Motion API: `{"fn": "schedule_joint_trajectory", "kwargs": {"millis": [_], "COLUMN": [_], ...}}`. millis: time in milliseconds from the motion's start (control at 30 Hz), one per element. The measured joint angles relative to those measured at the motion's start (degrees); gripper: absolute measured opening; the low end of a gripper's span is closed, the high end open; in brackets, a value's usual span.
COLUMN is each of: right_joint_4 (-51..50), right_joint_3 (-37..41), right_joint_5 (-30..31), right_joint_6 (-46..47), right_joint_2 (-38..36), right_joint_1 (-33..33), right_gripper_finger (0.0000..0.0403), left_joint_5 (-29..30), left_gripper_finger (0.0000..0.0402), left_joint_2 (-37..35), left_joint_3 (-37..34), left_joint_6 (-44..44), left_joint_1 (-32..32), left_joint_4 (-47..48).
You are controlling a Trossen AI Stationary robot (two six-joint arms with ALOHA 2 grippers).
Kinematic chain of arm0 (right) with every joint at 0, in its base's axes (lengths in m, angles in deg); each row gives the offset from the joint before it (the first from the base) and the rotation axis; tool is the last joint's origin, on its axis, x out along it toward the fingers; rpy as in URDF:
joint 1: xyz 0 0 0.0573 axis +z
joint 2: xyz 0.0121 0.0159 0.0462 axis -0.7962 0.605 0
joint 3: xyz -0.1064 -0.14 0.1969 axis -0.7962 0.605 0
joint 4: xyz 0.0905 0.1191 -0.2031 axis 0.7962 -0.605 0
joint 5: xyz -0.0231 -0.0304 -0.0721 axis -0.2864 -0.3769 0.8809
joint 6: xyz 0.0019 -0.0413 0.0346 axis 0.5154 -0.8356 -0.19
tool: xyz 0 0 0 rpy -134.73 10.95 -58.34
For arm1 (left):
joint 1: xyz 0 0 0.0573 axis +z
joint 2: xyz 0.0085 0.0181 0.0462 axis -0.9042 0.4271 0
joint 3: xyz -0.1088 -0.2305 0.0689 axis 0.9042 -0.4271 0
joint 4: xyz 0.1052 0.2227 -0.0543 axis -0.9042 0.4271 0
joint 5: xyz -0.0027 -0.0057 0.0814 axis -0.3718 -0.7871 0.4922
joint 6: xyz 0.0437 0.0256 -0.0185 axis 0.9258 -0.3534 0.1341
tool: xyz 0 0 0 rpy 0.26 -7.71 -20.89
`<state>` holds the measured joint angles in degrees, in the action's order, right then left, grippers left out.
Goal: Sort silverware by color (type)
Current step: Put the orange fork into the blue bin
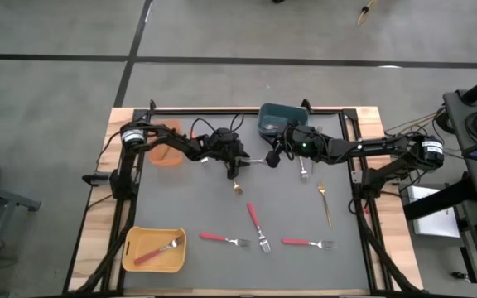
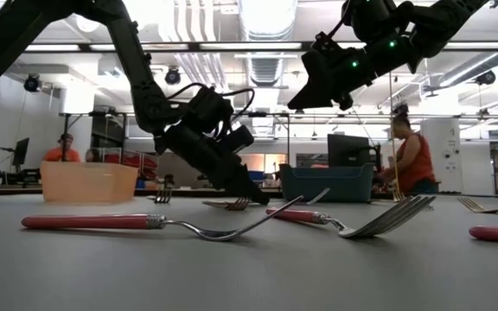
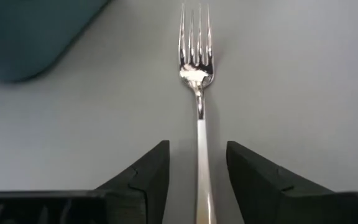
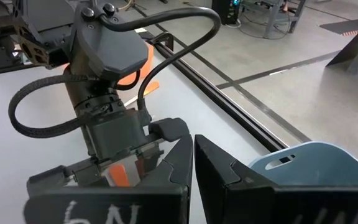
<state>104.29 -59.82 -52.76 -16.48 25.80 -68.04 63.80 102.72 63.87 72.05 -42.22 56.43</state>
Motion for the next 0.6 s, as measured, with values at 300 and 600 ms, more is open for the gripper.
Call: {"fn": "schedule_joint_trajectory", "kwargs": {"millis": [300, 600], "right_joint_4": [-0.1, -0.1], "right_joint_3": [0.0, 0.0], "right_joint_5": [0.0, -0.1], "right_joint_6": [1.5, 3.0], "right_joint_2": [0.0, 0.0], "right_joint_1": [0.0, 0.0], "right_gripper_finger": [0.0009, 0.0009], "left_joint_5": [1.6, 1.7], "left_gripper_finger": [0.0088, 0.0008], "left_joint_2": [-0.1, -0.2], "left_joint_3": [0.1, 0.2], "left_joint_6": [-0.4, -4.0], "left_joint_1": [-0.1, -0.3], "left_joint_4": [1.8, 2.6]}}
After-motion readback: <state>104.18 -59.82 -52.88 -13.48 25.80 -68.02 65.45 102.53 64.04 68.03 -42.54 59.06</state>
